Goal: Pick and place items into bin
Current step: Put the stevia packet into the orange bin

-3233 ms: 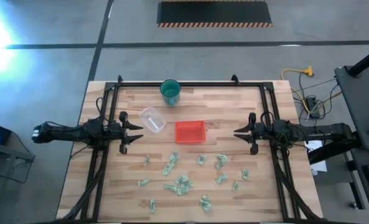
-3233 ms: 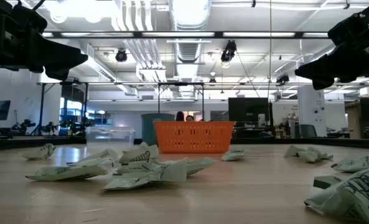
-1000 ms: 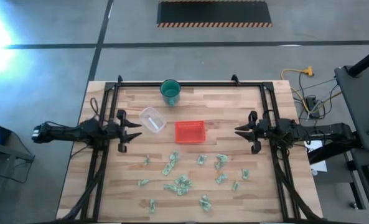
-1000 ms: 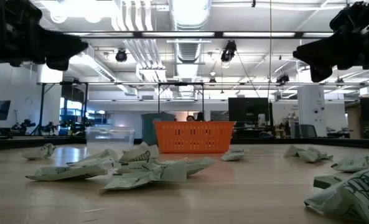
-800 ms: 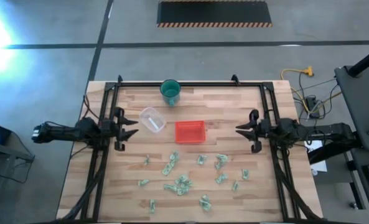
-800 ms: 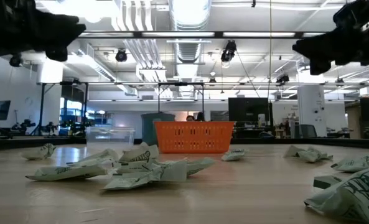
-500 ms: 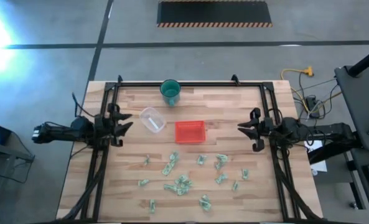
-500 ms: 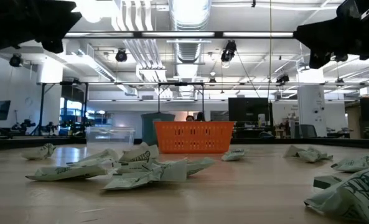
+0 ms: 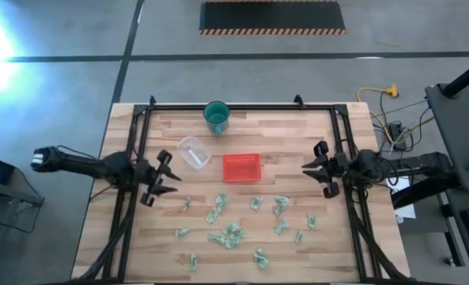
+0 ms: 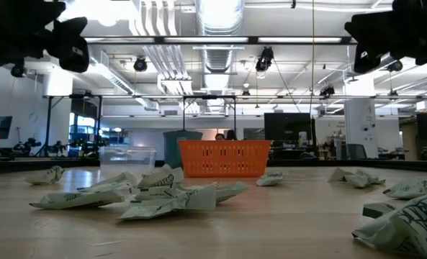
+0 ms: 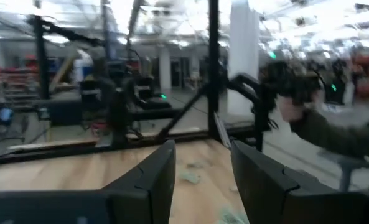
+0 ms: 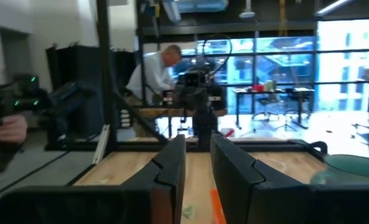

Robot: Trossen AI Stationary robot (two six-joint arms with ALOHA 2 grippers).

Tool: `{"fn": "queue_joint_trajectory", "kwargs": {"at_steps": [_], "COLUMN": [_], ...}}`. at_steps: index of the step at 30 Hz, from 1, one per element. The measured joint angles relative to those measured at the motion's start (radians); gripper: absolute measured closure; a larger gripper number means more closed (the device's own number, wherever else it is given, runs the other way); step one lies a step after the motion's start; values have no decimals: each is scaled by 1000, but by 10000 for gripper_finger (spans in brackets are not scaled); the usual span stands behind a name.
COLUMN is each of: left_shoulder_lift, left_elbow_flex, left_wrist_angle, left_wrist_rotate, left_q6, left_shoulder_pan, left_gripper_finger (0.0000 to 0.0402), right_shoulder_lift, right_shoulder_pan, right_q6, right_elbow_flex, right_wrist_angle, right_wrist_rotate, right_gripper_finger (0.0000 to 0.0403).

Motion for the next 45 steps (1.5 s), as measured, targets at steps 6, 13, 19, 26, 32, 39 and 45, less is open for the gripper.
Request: {"fn": "queue_joint_trajectory", "kwargs": {"at_steps": [6, 13, 19, 26, 32, 39, 45], "left_shoulder_lift": [164, 354, 520, 675, 832, 960, 1033], "left_elbow_flex": [100, 253, 424, 607, 709, 792, 808], "left_wrist_angle": [3, -156, -439, -754, -1153, -1199, -1217], "left_wrist_rotate": [0, -210, -491, -640, -808, -835, -839], "left_q6": [142, 250, 192, -67, -505, -651, -760], "left_shoulder_pan": [-111, -175, -225, -317, -417, -455, -465], "left_gripper_finger": [262, 262, 262, 262, 262, 262, 262], "right_shoulder_lift": [130, 239, 261, 259, 259, 259, 259], "right_shoulder_pan": [47, 59, 59, 58, 59, 59, 59], "right_q6": [-54, -97, -113, -168, -185, -172, -108], "right_elbow_flex": [0, 0, 0, 20, 22, 22, 22], "right_wrist_angle": [142, 241, 271, 273, 248, 204, 178], "right_wrist_rotate": [-9, -9, -9, 2, 2, 2, 0], "right_gripper_finger": [335, 335, 335, 335, 335, 335, 335]}}
